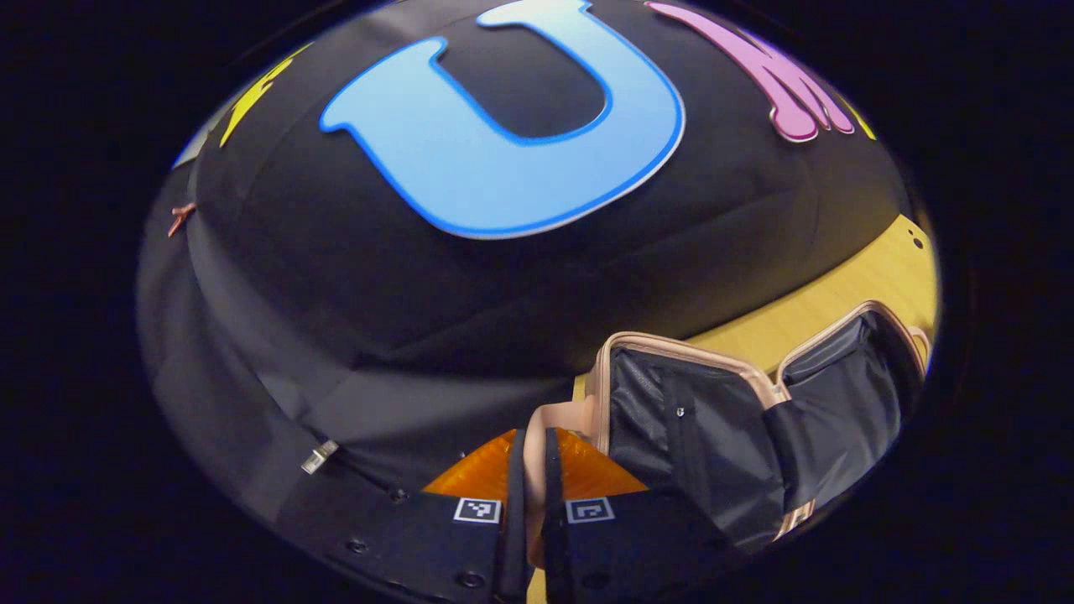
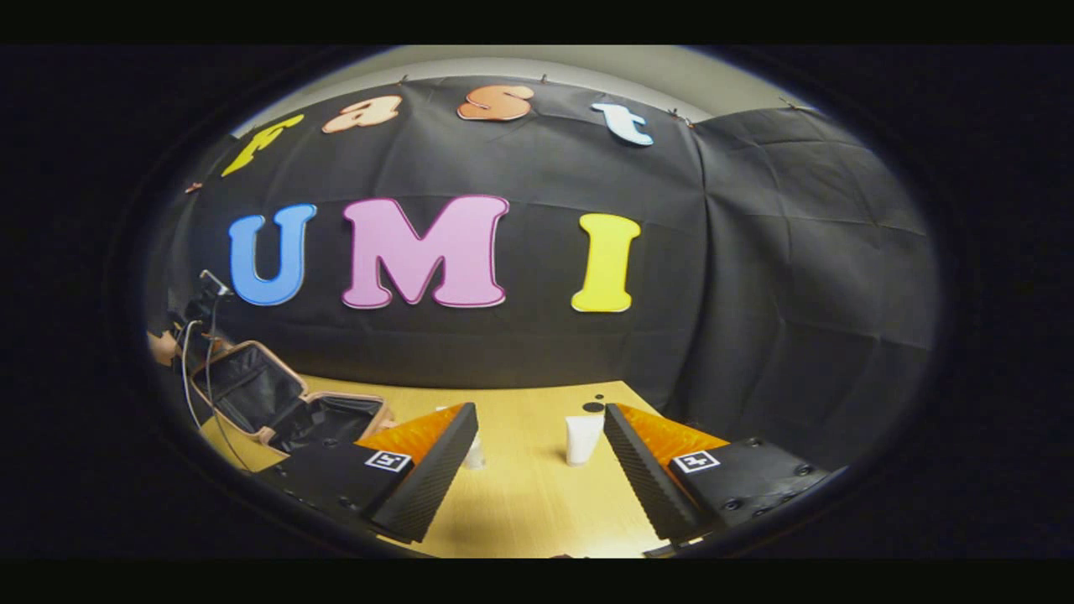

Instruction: First open the suitcase, pack the skin care products into it, and then close the suitcase.

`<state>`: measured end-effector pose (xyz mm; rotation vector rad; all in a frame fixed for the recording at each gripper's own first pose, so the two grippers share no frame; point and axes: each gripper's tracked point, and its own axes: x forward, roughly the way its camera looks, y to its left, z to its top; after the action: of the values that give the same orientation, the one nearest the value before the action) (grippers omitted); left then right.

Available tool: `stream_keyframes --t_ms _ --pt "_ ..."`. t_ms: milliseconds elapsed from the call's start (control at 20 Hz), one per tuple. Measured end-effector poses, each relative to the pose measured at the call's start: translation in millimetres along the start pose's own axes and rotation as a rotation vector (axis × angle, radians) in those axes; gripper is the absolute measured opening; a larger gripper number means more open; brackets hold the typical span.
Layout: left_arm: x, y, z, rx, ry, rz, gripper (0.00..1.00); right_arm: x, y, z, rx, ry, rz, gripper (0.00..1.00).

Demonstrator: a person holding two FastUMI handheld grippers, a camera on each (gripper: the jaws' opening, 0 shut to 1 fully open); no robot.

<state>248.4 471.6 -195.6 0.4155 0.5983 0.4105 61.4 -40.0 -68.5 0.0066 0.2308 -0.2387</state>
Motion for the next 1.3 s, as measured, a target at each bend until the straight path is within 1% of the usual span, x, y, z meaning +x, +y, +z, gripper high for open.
stream_keyframes --t_ms 50,100,150,200,250,300,350,400,450,500,550,600,650,700,750,800,850,900,950,1000,1150,1200,1300 --pt "13.4 1.3 -18.1 -0.021 0.027 -0.010 0.14 2.3 -0.3 -0.3 -0.010 -0.011 -0.022 0.93" --pt "24.3 3.1 -30.4 -0.032 0.046 -0.025 0.14 3.9 0.9 -2.5 -0.013 -0.008 -0.037 0.92" --pt "31.3 3.6 -41.8 -0.036 0.066 -0.038 0.14 6.0 5.6 -3.9 -0.013 0.000 -0.041 0.97" --pt "39.3 0.6 -51.4 -0.038 0.086 -0.049 0.14 8.6 8.9 -9.0 -0.021 0.010 -0.045 0.96" --pt "43.0 -0.5 -62.0 -0.038 0.114 -0.052 0.14 8.9 11.0 -12.7 -0.030 0.020 -0.054 0.92" --pt "48.2 -2.2 -70.0 -0.041 0.134 -0.057 0.14 7.3 12.3 -13.6 -0.032 0.022 -0.059 0.96" --pt "51.7 -1.8 -78.0 -0.042 0.150 -0.055 0.15 6.1 14.9 -13.3 -0.031 0.020 -0.063 0.96" --pt "53.8 3.6 -83.0 -0.028 0.168 -0.020 0.18 4.0 17.5 -13.3 -0.037 0.016 -0.066 0.92" --pt "57.2 2.6 -85.6 -0.033 0.167 -0.012 0.22 2.6 20.9 -14.9 -0.050 0.017 -0.056 0.96" --pt "55.2 -1.0 -82.7 -0.055 0.157 -0.012 0.25 2.1 24.6 -21.0 -0.068 0.027 -0.042 0.96" --pt "47.2 -1.0 -79.1 -0.075 0.141 -0.001 0.22 3.1 23.7 -24.8 -0.082 0.033 -0.041 0.97" --pt "41.9 -6.1 -69.0 -0.098 0.107 -0.005 0.27 3.3 21.9 -25.0 -0.083 0.034 -0.036 0.94" --pt "32.3 -10.0 -53.4 -0.122 0.053 -0.011 0.29 3.9 22.4 -25.7 -0.070 0.035 -0.025 0.97" --pt "24.1 -20.5 -37.6 -0.143 0.005 -0.028 0.45 4.5 23.0 -28.4 -0.052 0.040 -0.014 0.97" --pt "5.6 -31.4 -16.1 -0.169 -0.060 -0.042 0.65 7.1 19.9 -31.2 -0.026 0.049 -0.013 0.97" --pt "-13.2 -36.5 1.1 -0.190 -0.102 -0.056 0.73 8.2 15.2 -32.1 -0.014 0.049 -0.022 0.96" --pt "-31.9 -45.7 17.9 -0.220 -0.142 -0.073 0.88 9.7 10.4 -32.1 -0.008 0.048 -0.027 0.96" --pt "-47.5 -54.6 31.1 -0.255 -0.175 -0.101 0.94 11.6 4.5 -33.6 -0.004 0.048 -0.031 0.96" --pt "-62.5 -68.7 45.4 -0.287 -0.203 -0.125 0.97 13.7 -1.1 -34.7 -0.007 0.045 -0.032 0.96" --pt "-79.2 -86.7 57.1 -0.316 -0.227 -0.145 0.98 16.5 -6.5 -36.4 -0.010 0.049 -0.032 0.96" --pt "-129.5 -155.3 92.5 -0.399 -0.291 -0.251 0.98 22.6 -26.9 -42.3 -0.013 0.051 -0.028 0.97" --pt "-143.6 -178.1 100.3 -0.423 -0.305 -0.281 0.98 25.8 -30.3 -44.8 0.002 0.057 -0.012 0.97" --pt "-168.6 -226.9 115.7 -0.449 -0.344 -0.339 0.98 31.9 -41.9 -47.8 0.016 0.046 -0.001 0.97"
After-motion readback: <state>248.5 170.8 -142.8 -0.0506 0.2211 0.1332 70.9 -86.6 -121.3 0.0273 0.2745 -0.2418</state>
